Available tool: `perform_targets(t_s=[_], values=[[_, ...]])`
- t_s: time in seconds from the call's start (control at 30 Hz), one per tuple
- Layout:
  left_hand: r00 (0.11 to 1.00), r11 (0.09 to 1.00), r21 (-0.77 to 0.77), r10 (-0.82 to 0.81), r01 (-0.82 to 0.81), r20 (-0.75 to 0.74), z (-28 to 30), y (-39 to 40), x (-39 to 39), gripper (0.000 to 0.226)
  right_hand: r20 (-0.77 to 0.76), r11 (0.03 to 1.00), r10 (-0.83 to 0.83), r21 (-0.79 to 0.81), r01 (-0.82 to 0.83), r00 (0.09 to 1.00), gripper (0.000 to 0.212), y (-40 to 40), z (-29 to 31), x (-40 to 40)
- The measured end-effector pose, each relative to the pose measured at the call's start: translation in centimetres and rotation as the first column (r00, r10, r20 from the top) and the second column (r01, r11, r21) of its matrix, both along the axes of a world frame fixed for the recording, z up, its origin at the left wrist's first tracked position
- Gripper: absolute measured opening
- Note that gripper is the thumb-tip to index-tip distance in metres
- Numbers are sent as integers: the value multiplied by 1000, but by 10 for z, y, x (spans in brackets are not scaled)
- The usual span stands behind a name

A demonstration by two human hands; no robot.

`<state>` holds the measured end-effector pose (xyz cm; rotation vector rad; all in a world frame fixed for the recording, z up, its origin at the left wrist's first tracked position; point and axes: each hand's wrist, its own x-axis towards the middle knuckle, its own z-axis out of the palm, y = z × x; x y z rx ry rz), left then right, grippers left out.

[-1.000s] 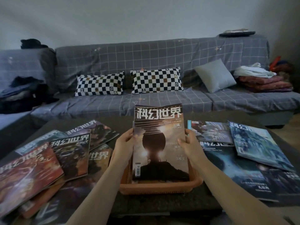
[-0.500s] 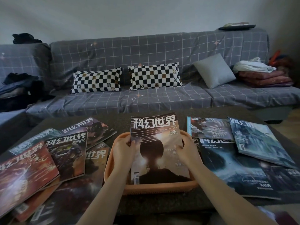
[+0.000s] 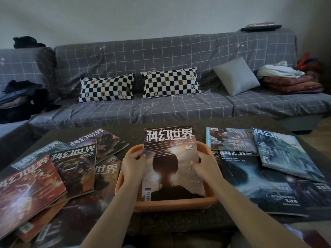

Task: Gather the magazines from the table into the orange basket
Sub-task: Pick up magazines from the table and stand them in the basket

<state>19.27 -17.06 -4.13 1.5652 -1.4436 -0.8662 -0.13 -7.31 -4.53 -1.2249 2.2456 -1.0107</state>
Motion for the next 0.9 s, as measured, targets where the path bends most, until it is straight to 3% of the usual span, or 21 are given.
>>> perform_targets(t_s=[0.13, 0.27, 0.4, 0.6, 0.73, 0.9], values=[[1000, 1000, 24, -3, 4, -30, 3, 2, 1, 21, 24, 1000, -19, -3, 19, 1000, 26, -1, 1, 2], [998, 998, -50, -45, 47, 47, 9, 16, -2, 16, 101, 999, -10, -31, 13, 995, 26, 2, 6, 4], [987, 976, -199, -56, 86, 153, 18, 37, -15, 38, 123, 994, 24, -105, -11, 992, 31, 9, 16, 3], [941, 924, -184, -318, 335, 115, 34, 73, -66, 32, 146, 981, -64, -170, 89, 987, 41, 35, 38, -18], [871, 860, -150, -491, 487, 16, 44, 92, -115, 35, 92, 974, -54, -215, 73, 994, 30, 59, 40, -60], [796, 792, -85, -606, 604, 14, 39, 111, -179, 33, 131, 954, -188, -213, 213, 973, 27, 96, 24, -124]])
